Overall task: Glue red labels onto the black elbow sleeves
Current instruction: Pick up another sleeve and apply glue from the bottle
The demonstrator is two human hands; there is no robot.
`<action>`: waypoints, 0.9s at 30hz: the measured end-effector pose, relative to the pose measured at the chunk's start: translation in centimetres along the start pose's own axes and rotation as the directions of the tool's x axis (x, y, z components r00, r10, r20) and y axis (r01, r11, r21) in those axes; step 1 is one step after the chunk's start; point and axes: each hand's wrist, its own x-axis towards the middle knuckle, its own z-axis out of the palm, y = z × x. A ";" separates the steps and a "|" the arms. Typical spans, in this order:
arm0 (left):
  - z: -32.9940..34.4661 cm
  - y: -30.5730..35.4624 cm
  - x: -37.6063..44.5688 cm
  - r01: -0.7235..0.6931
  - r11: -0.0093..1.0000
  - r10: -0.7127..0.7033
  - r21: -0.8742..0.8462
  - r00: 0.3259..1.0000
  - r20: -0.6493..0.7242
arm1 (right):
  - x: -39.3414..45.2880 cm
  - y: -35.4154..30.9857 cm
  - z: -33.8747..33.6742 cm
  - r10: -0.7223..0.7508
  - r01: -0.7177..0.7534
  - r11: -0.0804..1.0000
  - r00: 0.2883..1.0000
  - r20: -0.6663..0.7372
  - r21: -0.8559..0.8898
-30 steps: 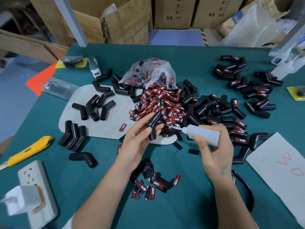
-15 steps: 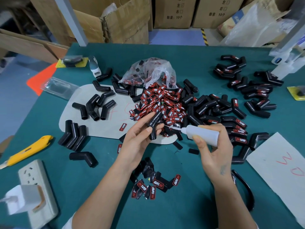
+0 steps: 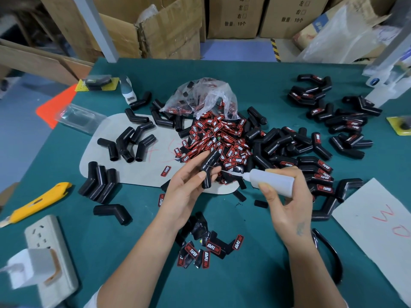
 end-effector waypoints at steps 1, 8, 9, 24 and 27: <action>0.0 0.0 0.0 -0.002 1.000 0.002 0.003 1.000 0.001 | 0.0 0.0 0.0 0.000 0.000 1.000 1.000 0.001 -0.003; -0.2 -0.1 0.1 0.000 1.000 0.000 0.017 1.000 0.014 | 0.0 0.1 0.0 0.002 -0.003 1.000 1.000 -0.011 -0.008; -0.3 -0.2 0.1 -0.001 1.000 0.001 0.019 1.000 0.016 | 0.0 0.1 0.0 0.001 -0.001 1.000 1.000 -0.010 -0.008; -0.2 -0.3 0.1 -0.010 1.000 0.009 0.007 1.000 0.017 | 0.0 0.1 0.0 0.001 -0.001 1.000 1.000 -0.031 0.014; -0.2 -0.3 0.1 -0.010 1.000 0.010 0.009 1.000 0.015 | 0.0 0.2 0.0 0.014 -0.014 1.000 0.999 -0.031 0.018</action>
